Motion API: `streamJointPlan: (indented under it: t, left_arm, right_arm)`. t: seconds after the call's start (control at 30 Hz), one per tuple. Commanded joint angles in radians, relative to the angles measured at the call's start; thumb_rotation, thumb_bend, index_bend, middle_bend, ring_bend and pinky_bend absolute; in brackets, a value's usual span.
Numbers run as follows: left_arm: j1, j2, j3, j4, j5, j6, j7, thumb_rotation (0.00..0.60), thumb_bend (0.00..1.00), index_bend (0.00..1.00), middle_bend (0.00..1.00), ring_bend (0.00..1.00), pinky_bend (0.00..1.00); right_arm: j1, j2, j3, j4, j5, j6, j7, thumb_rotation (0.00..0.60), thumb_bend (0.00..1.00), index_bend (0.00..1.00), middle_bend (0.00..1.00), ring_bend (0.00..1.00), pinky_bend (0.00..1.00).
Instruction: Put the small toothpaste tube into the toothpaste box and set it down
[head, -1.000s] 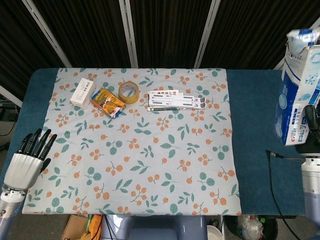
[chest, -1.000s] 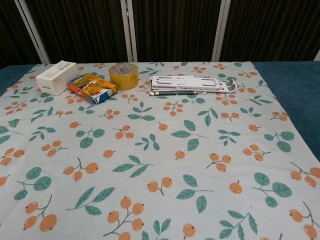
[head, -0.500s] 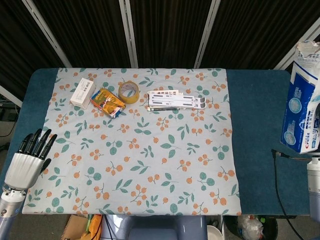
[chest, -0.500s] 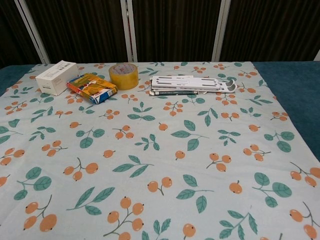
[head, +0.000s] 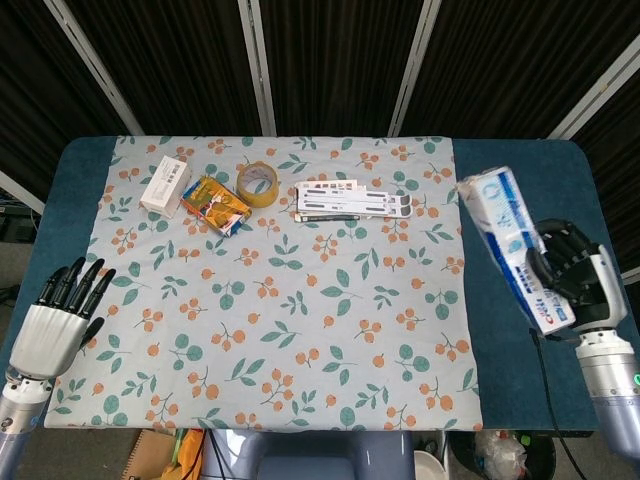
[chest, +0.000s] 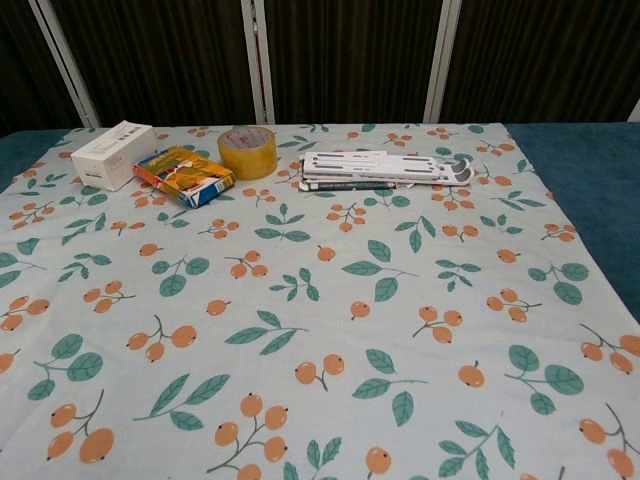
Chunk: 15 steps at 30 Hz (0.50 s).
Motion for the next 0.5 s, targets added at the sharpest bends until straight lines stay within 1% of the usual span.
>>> streamJointPlan:
  t: [0.03,0.1,0.23,0.33,0.5]
  left_arm:
    - [0.000,0.001,-0.002,-0.002,0.005,-0.002,-0.004,0.600,0.05,0.13,0.12,0.10,0.23]
    - [0.000,0.001,-0.002,-0.003,0.008,-0.007,-0.005,0.600,0.05,0.13,0.12,0.10,0.23]
    - [-0.001,0.002,-0.001,-0.003,0.013,-0.018,-0.010,0.600,0.05,0.13,0.12,0.10,0.23]
    - [-0.001,0.003,-0.002,-0.005,0.014,-0.024,-0.020,0.600,0.05,0.14,0.12,0.10,0.23]
    - [0.000,0.006,-0.003,-0.010,0.017,-0.032,-0.035,0.600,0.05,0.14,0.12,0.10,0.23]
  right_arm:
    - [0.040,-0.102,-0.170,0.087,-0.084,-0.059,-0.276,0.600,0.42,0.48,0.57,0.57,0.61]
    - [0.052,-0.164,-0.223,0.139,-0.102,-0.053,-0.404,0.600,0.42,0.49,0.57,0.57,0.61]
    - [0.066,-0.287,-0.289,0.233,-0.094,-0.031,-0.590,0.600,0.42,0.49,0.57,0.57,0.61]
    - [0.071,-0.367,-0.317,0.279,-0.089,-0.001,-0.689,0.600,0.42,0.49,0.57,0.57,0.61]
    - [0.069,-0.490,-0.344,0.345,-0.074,0.054,-0.799,0.600,0.42,0.49,0.57,0.57,0.61]
